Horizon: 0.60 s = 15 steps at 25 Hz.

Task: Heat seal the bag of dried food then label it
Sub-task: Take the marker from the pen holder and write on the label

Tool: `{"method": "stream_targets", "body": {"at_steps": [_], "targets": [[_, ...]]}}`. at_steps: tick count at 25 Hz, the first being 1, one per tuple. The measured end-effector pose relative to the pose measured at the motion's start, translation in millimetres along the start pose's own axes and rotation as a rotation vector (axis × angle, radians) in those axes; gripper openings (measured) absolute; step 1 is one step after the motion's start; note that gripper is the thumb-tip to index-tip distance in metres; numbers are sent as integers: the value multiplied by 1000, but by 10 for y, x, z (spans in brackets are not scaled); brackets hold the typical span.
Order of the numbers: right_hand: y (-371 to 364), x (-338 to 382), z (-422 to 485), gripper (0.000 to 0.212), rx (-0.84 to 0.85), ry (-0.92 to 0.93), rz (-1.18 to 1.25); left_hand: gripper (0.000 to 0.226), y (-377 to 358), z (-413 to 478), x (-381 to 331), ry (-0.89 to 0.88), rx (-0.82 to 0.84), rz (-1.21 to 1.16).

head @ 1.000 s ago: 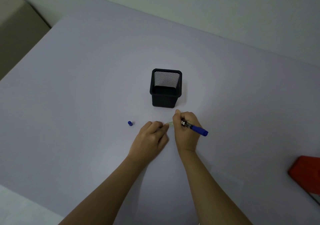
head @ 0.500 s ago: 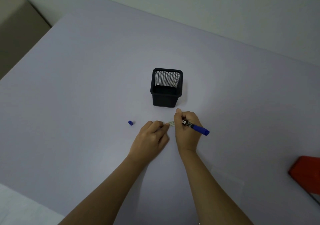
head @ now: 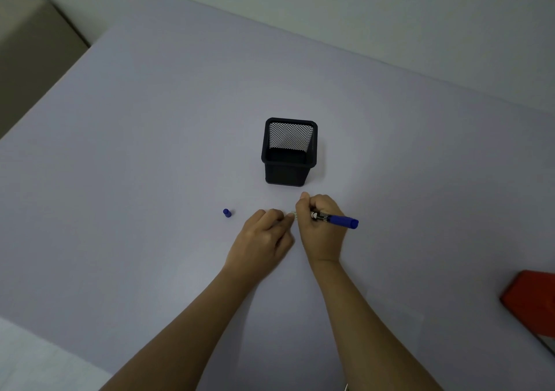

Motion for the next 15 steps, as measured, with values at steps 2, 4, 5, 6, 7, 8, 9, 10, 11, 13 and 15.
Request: {"method": "stream_targets", "body": {"at_steps": [2, 4, 5, 6, 7, 8, 9, 10, 11, 13, 15], "targets": [[-2, -17, 4, 38, -1, -14, -8, 28, -4, -2, 3, 2, 6, 0], [-6, -40, 6, 37, -2, -35, -13, 29, -5, -5, 5, 2, 10, -1], [-9, -37, 4, 37, 2, -28, -13, 29, -6, -7, 5, 0, 11, -1], [-8, -27, 2, 36, 7, -21, -12, 29, -4, -6, 2, -2, 11, -3], [-6, -23, 1, 35, 10, -20, -11, 28, -2, -5, -1, -4, 11, -6], [-2, -26, 1, 34, 8, -23, -14, 28, -1, -4, -3, -4, 9, -9], [3, -31, 1, 35, 4, -29, -18, 28, 0, -3, -4, -3, 5, -12], [2, -35, 0, 37, 2, -31, -21, 28, 3, -2, -3, -1, 2, -17], [-1, -34, -2, 39, 1, -28, -23, 28, 6, -2, -2, 0, 2, -19], [0, -20, -6, 39, -7, -13, -28, 28, 4, -9, -3, -4, 6, -14], [10, -11, -5, 39, -18, 2, -43, 28, 5, -7, -2, -6, 5, -8]]}}
Point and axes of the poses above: each hand's wrist, its own z-axis towards the middle knuckle, its own y-axis out of the back of the hand, x = y × z, the point moved 7 cm from there along z, towards the middle knuckle, and after that the axes turned 11 degrees about y, right-handed, at the moved point
